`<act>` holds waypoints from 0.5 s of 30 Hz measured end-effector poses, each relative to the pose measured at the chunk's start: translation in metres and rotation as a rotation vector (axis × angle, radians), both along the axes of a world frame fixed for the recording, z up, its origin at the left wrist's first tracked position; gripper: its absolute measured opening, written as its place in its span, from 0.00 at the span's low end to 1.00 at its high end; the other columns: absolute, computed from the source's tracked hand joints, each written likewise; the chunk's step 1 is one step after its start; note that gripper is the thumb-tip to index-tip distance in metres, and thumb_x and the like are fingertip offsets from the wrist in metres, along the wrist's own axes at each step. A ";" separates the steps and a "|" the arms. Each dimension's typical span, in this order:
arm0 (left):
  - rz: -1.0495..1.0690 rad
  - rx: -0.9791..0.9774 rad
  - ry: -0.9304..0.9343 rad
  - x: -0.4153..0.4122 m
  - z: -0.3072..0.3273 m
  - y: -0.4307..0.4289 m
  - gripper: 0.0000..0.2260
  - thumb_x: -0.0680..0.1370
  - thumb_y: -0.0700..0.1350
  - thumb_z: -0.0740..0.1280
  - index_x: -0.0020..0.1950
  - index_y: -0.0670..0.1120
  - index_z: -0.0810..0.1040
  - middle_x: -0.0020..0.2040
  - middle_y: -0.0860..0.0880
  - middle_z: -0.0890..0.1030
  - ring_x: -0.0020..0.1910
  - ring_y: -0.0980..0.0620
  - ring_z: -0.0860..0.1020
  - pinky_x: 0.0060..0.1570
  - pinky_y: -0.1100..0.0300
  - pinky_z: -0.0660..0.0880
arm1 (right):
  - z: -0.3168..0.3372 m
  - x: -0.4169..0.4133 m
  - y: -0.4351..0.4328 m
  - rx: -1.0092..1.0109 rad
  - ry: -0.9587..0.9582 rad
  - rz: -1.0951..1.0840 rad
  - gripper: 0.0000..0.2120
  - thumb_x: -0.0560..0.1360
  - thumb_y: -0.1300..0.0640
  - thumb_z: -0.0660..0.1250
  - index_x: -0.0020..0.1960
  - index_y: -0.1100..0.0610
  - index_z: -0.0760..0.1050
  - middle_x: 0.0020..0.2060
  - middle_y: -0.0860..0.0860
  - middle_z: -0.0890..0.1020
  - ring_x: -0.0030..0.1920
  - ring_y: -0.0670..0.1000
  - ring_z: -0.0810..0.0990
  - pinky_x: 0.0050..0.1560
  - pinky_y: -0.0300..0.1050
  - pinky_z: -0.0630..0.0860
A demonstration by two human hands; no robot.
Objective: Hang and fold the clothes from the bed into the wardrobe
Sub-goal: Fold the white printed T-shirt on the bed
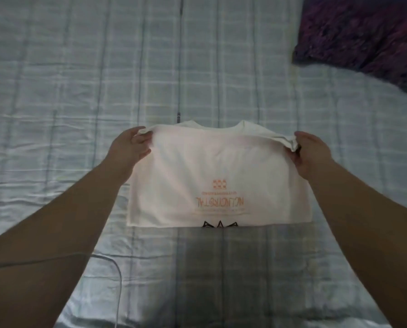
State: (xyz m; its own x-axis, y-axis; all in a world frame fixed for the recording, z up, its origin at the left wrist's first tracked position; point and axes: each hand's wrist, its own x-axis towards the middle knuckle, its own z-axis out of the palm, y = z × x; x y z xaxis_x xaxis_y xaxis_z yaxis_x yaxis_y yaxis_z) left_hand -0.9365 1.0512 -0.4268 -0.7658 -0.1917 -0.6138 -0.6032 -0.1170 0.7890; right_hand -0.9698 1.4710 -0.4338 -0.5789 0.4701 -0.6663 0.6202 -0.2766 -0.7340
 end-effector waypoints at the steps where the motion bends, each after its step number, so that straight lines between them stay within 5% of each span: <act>1: -0.003 -0.010 0.011 -0.005 -0.004 0.002 0.18 0.70 0.34 0.68 0.55 0.52 0.79 0.51 0.51 0.80 0.54 0.52 0.78 0.56 0.56 0.75 | -0.006 -0.007 -0.002 0.016 0.011 0.020 0.08 0.79 0.65 0.64 0.47 0.54 0.79 0.40 0.57 0.79 0.35 0.51 0.78 0.37 0.46 0.77; 4: -0.034 -0.079 0.062 -0.021 -0.015 0.005 0.16 0.68 0.38 0.66 0.44 0.58 0.84 0.47 0.50 0.77 0.46 0.55 0.76 0.51 0.58 0.74 | -0.022 -0.026 -0.007 0.008 0.043 0.015 0.08 0.80 0.65 0.63 0.47 0.55 0.78 0.39 0.54 0.79 0.38 0.50 0.80 0.45 0.49 0.82; 8: -0.105 -0.194 0.087 -0.036 -0.049 0.007 0.27 0.72 0.31 0.67 0.71 0.43 0.70 0.57 0.46 0.78 0.56 0.51 0.77 0.56 0.59 0.73 | -0.042 -0.041 -0.012 0.003 0.094 -0.068 0.05 0.80 0.63 0.63 0.49 0.56 0.77 0.41 0.55 0.81 0.40 0.51 0.82 0.40 0.45 0.83; 11: -0.148 -0.309 0.077 -0.032 -0.066 0.019 0.34 0.77 0.29 0.65 0.79 0.43 0.55 0.70 0.40 0.71 0.68 0.45 0.73 0.64 0.57 0.70 | -0.062 -0.037 -0.015 0.037 0.171 -0.034 0.13 0.80 0.61 0.60 0.64 0.54 0.71 0.44 0.56 0.80 0.40 0.51 0.80 0.44 0.43 0.82; 13: -0.299 -0.596 0.170 -0.021 -0.071 0.025 0.31 0.78 0.35 0.64 0.79 0.44 0.57 0.74 0.42 0.69 0.73 0.46 0.69 0.67 0.62 0.65 | -0.067 -0.026 -0.017 0.270 0.184 0.164 0.22 0.79 0.57 0.62 0.72 0.50 0.67 0.53 0.51 0.82 0.49 0.49 0.81 0.57 0.45 0.79; 15: -0.508 -0.882 0.346 -0.007 -0.077 0.031 0.27 0.79 0.43 0.60 0.78 0.41 0.61 0.76 0.42 0.67 0.75 0.42 0.64 0.73 0.57 0.58 | -0.066 -0.007 -0.020 0.608 0.157 0.511 0.24 0.81 0.55 0.59 0.76 0.48 0.64 0.66 0.44 0.77 0.65 0.45 0.74 0.71 0.41 0.66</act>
